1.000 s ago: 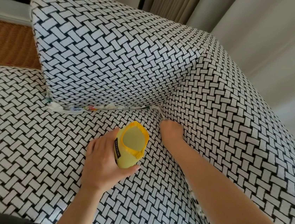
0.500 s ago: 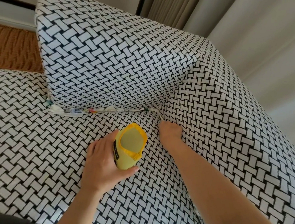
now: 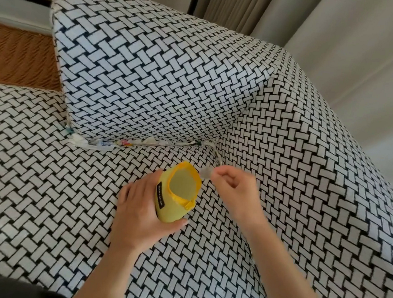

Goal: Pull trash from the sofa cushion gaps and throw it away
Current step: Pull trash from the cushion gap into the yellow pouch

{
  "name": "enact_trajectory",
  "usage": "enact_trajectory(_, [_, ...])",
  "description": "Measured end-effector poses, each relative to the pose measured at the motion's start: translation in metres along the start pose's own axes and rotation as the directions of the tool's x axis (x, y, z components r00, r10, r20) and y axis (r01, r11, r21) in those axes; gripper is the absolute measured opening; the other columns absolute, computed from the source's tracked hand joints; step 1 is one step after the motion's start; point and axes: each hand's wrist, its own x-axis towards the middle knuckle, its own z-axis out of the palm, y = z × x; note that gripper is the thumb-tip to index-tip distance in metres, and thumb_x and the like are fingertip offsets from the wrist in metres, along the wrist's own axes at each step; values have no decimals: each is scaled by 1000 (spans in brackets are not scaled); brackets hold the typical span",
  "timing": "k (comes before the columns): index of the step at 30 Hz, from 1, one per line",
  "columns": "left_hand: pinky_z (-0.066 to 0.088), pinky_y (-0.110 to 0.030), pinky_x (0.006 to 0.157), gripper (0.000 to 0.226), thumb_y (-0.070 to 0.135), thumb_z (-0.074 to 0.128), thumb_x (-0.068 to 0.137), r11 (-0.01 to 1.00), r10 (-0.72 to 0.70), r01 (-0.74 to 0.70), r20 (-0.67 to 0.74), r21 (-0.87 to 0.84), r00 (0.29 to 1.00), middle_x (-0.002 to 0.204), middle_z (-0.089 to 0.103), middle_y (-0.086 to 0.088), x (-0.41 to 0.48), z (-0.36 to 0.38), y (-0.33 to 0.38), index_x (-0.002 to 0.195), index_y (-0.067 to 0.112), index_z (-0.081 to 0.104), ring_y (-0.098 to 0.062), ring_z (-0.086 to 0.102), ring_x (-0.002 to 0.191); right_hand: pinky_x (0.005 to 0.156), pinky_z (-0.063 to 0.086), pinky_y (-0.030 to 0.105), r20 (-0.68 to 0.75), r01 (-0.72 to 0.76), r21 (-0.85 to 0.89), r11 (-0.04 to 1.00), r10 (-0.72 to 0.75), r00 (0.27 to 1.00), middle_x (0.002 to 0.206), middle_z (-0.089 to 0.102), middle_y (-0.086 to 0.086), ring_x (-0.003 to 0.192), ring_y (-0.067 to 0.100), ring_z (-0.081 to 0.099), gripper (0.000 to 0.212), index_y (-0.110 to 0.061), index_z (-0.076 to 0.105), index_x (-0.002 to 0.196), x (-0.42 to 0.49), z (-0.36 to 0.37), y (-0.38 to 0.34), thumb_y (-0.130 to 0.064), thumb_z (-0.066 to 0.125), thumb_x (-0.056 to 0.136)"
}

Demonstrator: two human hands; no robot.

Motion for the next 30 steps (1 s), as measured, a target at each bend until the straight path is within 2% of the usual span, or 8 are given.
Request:
enact_trajectory(4, [26, -36, 105, 106, 84, 52, 55, 1000, -2, 2, 11, 23, 1000, 126, 55, 2, 0, 1, 1, 134, 16, 38, -16, 50, 118, 43, 28, 17, 84, 152, -28, 988, -149, 985, 48, 41, -10, 42, 6, 33, 14, -17, 67, 86, -28, 32, -8, -12, 55, 91])
enact_trajectory(8, [25, -36, 106, 106, 82, 56, 52, 1000, -8, 8, 9, 15, 1000, 125, 55, 3, 0, 1, 0, 135, 18, 36, -16, 49, 118, 42, 27, 15, -184, 47, -28, 998, -52, 982, 52, 44, -10, 42, 5, 34, 17, -21, 63, 96, -30, 30, 16, -12, 48, 94])
enact_trajectory(11, [21, -35, 108, 107, 78, 61, 49, 1000, -11, 11, 8, 3, 1000, 125, 54, 3, 0, 2, -1, 135, 20, 34, -15, 48, 119, 43, 33, 15, -280, -202, -289, 936, 118, 953, 69, 56, -8, 46, 3, 40, 18, -17, 60, 107, -20, 13, 58, -16, 49, 94])
enact_trajectory(13, [18, -34, 109, 106, 76, 62, 49, 1000, -7, 7, 7, -7, 1000, 126, 53, 3, -1, 2, -1, 135, 20, 34, -15, 46, 121, 50, 44, 20, -294, -293, -527, 798, 152, 944, 76, 59, -5, 57, 7, 51, 18, -16, 59, 109, -13, 5, 82, -21, 49, 94])
enact_trajectory(15, [19, -35, 109, 107, 75, 64, 49, 1000, -7, 7, 6, -11, 1000, 127, 53, 3, -1, 1, 0, 135, 20, 34, -15, 46, 121, 57, 53, 31, -315, -340, -642, 688, 168, 934, 79, 63, 0, 66, 14, 59, 17, -15, 57, 105, -2, 4, 90, -25, 48, 95])
enact_trajectory(20, [18, -32, 108, 106, 77, 59, 49, 1000, -11, 11, 7, -17, 1000, 127, 53, 3, 0, 0, -1, 134, 20, 35, -16, 47, 121, 60, 49, 28, -386, -465, -594, 657, 274, 881, 86, 67, 3, 72, 19, 60, 22, -15, 62, 105, 20, 10, 92, -29, 48, 94])
enact_trajectory(23, [19, -34, 108, 105, 78, 58, 50, 1000, -7, 7, 4, -21, 1000, 126, 53, 3, 0, 0, 0, 134, 20, 35, -16, 47, 120, 69, 53, 33, -384, -511, -554, 658, 342, 857, 93, 67, 3, 81, 22, 61, 22, -20, 60, 108, 25, 10, 93, -30, 47, 94])
enact_trajectory(30, [23, -36, 106, 104, 79, 56, 51, 1000, 0, -1, -12, -22, 1000, 125, 55, 1, -1, 0, 0, 133, 17, 38, -17, 49, 119, 69, 53, 34, -338, -485, -513, 708, 353, 872, 93, 64, 2, 82, 22, 60, 23, -22, 57, 114, 27, 10, 94, -27, 45, 95])
